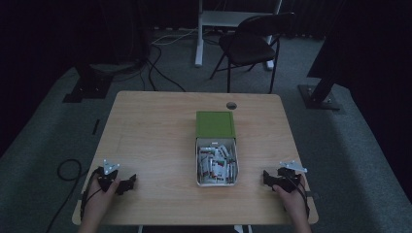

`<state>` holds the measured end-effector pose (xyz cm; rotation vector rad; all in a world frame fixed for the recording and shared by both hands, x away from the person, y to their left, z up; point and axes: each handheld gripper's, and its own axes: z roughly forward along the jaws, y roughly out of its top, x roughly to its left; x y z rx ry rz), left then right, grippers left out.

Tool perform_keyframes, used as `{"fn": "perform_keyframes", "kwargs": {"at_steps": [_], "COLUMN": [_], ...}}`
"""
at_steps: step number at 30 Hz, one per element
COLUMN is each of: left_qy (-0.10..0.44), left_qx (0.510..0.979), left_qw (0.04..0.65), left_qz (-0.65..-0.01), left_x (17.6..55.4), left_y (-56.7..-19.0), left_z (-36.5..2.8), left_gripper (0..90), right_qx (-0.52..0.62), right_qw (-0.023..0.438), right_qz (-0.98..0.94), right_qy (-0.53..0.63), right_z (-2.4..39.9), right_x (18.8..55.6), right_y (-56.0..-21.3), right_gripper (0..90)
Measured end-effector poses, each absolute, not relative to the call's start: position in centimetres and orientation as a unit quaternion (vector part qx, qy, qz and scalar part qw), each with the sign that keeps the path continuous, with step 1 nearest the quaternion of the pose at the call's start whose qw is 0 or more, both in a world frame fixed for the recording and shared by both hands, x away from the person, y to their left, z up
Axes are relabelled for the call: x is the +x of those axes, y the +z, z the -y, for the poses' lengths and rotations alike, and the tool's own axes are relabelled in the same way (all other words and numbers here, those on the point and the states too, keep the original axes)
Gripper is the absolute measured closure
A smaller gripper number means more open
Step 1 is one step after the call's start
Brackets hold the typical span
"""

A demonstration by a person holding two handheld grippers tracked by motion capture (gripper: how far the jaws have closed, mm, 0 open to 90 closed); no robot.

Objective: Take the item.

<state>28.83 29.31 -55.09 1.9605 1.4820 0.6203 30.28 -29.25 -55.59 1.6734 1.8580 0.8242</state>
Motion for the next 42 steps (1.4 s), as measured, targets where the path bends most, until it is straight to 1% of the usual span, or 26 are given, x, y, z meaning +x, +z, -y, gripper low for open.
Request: {"fn": "perform_keyframes", "kwargs": {"at_steps": [9,20,30,37,38,42], "left_qy": [0.233,0.235,0.236,0.236,0.236,0.236], "left_qx": [0.738,0.736,0.735,0.734,0.734,0.734], "left_qw": [0.299,0.298,0.297,0.298,0.298,0.298], "left_qz": [-0.558,-0.561,-0.563,-0.563,-0.563,-0.563], "left_x": [28.8,28.8,28.7,28.7,28.7,28.7], "left_y": [-55.1,-55.1,-55.1,-55.1,-55.1,-55.1], "left_z": [-29.3,-29.2,-29.1,-29.1,-29.1,-29.1], "left_gripper": [9.6,9.7,9.7,9.7,9.7,9.7], "right_qx": [0.621,0.611,0.596,0.572,0.568,0.556], "right_qw": [0.23,0.234,0.245,0.248,0.249,0.245], "right_qz": [-0.68,-0.683,-0.676,-0.676,-0.677,-0.681], "right_qy": [0.315,0.324,0.357,0.393,0.397,0.41], "right_z": [28.3,27.2,25.9,24.1,23.8,22.9], "right_x": [30.1,29.6,29.0,28.3,28.2,28.1], "right_y": [-55.2,-53.7,-50.8,-48.3,-47.9,-46.5], "right_gripper": [11.3,11.7,11.7,11.8,13.7,13.7]}}
